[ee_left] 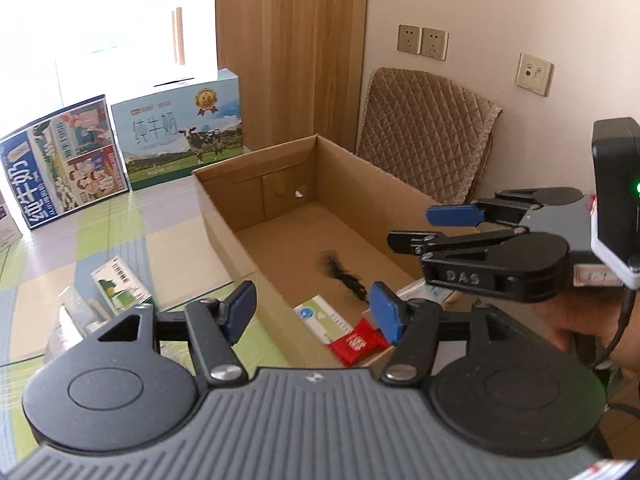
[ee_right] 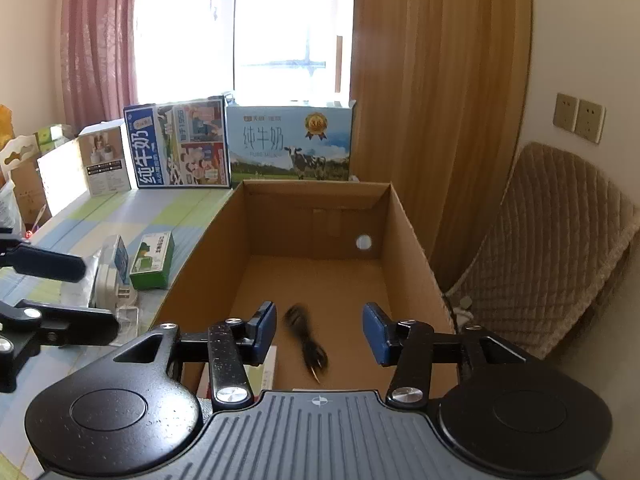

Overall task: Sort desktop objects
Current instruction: 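Carry candy and cable to the cardboard box and open both tools, then withdraw both tools from the cardboard box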

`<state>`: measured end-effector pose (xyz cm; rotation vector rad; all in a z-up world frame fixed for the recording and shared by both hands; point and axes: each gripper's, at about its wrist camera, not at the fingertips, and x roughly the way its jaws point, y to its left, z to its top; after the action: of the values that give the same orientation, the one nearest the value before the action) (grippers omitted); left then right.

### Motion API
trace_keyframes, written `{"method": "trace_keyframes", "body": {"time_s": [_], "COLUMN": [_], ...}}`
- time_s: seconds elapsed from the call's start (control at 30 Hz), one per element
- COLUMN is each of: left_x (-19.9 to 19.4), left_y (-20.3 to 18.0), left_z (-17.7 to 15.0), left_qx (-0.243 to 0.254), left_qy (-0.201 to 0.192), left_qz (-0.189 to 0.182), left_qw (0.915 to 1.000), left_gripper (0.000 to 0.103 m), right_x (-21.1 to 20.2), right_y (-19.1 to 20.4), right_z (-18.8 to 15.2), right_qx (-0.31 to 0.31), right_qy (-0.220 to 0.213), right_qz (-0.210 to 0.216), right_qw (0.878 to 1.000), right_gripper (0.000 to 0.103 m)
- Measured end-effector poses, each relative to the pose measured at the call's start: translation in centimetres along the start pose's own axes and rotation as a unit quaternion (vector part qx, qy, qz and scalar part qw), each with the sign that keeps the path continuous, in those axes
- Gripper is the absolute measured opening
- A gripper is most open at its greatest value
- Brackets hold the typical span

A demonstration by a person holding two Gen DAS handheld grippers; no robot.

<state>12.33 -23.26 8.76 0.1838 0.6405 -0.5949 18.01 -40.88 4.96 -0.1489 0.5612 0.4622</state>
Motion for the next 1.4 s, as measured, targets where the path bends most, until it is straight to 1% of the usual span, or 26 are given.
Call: {"method": "trace_keyframes", "body": {"time_s": [0.33,0.4,0.57,0.93,1.4], "left_x": [-2.2,-2.7,-4.0,-6.7,-9.2], "left_y": [2.2,2.5,3.3,5.5,8.2], "left_z": [-2.3,-2.7,-3.5,-5.7,-8.6], "left_qx": [-0.021,-0.024,-0.027,-0.041,-0.070], "left_qy": [0.011,0.011,0.014,0.043,0.047], "left_qz": [0.021,0.023,0.035,0.067,0.080], "left_qw": [0.9995,0.9994,0.9989,0.9960,0.9932], "left_gripper": [0.060,0.062,0.062,0.066,0.069], "right_x": [-1.6,-1.9,-2.8,-4.3,-4.7], "right_y": [2.1,2.7,4.5,9.2,13.9], "right_z": [-0.2,-0.3,-0.3,-0.7,-1.3], "right_qx": [-0.005,-0.007,-0.016,-0.041,-0.078], "right_qy": [0.009,0.009,0.008,0.006,0.018], "right_qz": [0.005,0.008,0.019,0.052,0.075], "right_qw": [1.000,1.000,1.000,0.998,0.994], "right_gripper": [0.048,0.048,0.049,0.056,0.059]}}
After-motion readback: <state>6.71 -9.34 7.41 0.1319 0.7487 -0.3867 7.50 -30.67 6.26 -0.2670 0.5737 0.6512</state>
